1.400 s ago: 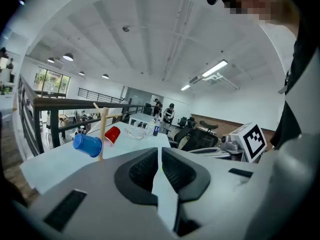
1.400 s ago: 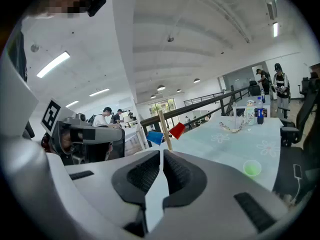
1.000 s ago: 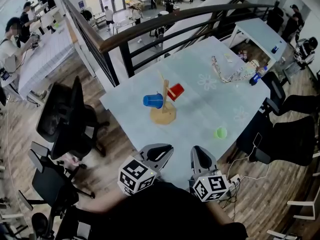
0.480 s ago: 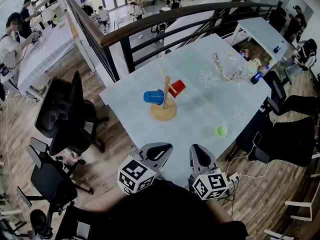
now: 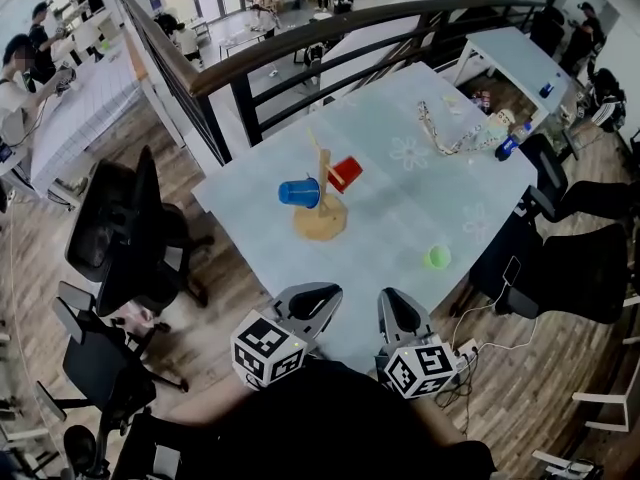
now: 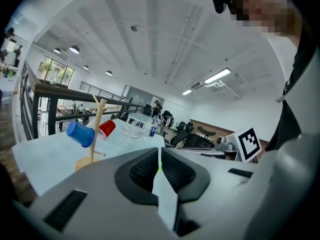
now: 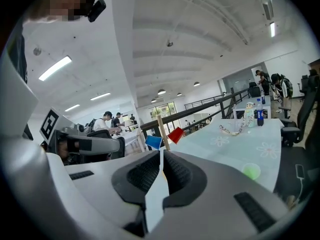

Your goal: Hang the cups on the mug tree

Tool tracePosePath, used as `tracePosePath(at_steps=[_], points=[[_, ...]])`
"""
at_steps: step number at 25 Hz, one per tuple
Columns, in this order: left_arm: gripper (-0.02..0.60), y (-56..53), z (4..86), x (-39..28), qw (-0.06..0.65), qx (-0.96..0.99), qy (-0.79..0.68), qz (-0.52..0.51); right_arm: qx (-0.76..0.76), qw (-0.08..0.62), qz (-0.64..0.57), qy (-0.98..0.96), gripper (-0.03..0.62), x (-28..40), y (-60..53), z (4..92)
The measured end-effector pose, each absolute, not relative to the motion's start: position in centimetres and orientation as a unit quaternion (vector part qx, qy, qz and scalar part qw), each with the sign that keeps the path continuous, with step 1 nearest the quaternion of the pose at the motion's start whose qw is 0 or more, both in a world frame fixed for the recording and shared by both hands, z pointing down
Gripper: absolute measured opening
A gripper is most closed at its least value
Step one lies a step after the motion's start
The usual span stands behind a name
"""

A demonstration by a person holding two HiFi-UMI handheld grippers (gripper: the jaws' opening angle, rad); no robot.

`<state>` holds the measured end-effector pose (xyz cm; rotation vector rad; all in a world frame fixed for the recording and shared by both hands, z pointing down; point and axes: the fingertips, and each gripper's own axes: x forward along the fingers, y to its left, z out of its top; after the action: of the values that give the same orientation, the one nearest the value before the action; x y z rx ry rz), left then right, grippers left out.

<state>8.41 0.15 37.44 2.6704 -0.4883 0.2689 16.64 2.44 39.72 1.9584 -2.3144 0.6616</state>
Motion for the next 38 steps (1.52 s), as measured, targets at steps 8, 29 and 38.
tracePosePath(at_steps=[8, 29, 38], points=[[0.029, 0.5, 38.0, 8.4, 0.215, 0.955, -0.177, 0.107, 0.65, 0.0, 0.23, -0.725, 0.043, 18.9, 2.8, 40.6], [0.029, 2.2, 39.9, 7.1, 0.215, 0.938, -0.227, 0.147, 0.739, 0.129, 0.291, -0.594, 0.266, 39.4, 4.0, 59.1], [0.029, 3.3, 41.1, 6.0, 0.208, 0.925, -0.255, 0.188, 0.711, 0.219, 0.296, -0.598, 0.286, 41.9, -0.8, 66.3]])
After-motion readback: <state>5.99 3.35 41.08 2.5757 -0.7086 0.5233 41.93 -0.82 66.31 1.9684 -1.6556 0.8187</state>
